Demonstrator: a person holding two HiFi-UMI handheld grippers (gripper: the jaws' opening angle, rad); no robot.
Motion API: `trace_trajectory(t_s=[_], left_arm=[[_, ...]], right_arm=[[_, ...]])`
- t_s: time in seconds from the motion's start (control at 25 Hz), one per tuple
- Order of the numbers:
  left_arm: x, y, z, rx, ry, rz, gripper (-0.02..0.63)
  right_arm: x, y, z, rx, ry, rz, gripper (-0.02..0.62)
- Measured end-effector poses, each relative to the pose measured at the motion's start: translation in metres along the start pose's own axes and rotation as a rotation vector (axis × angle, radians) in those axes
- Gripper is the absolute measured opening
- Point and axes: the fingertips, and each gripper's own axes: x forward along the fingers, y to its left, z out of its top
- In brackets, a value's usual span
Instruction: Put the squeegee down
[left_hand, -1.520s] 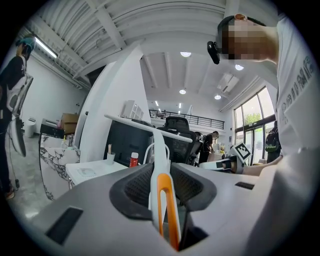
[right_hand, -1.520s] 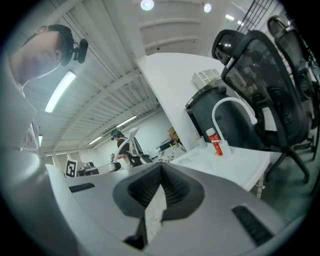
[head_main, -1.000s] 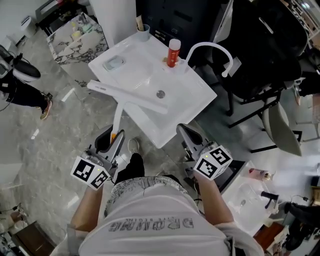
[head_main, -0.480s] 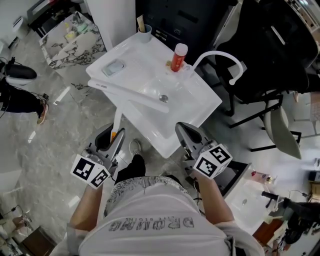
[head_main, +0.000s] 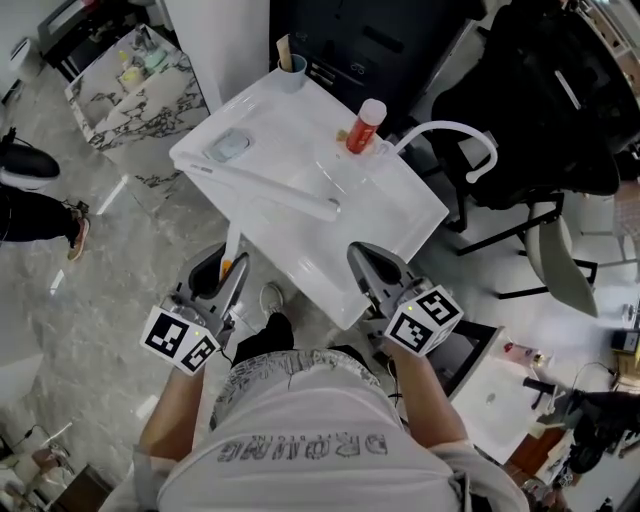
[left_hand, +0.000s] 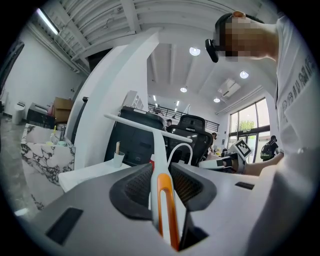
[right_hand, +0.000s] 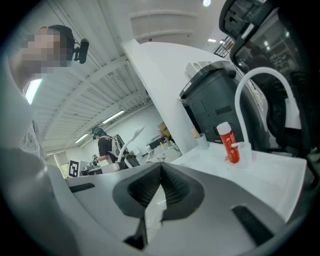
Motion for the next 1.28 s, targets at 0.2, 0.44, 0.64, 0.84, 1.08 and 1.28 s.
trace_trajectory(t_s=[0.2,0.44,0.64,0.84,1.08,1.28], left_arm=[[0.011,0.032,0.006,-0.002,0.018,-0.018,0.13],[0.026,0.07,0.014,0.008,0.03,-0.043,0.129],[0.039,0.093,0.018,0.004,0.035,-0.061,0.129],[0.056,0.105,0.02,0.014,0.035,-0.075,0.129],[0.081,0.113,0.017,0.025,0.04,-0.089,0.129],[0.104,0.112,0.011,0.03,0.05,-0.097,0.129]], right_arm=[[0.026,-0.002,0.004,0.013,0.001,-0.028,0.006],[0.06,-0.004,0.009,0.021,0.0,-0.052,0.008],[0.077,-0.003,0.012,0.029,0.013,-0.068,0.008],[0.086,-0.008,0.017,0.025,0.022,-0.078,0.008],[0.091,-0.019,0.017,0.028,0.031,-0.085,0.007],[0.09,-0.033,0.018,0.033,0.037,-0.082,0.008]])
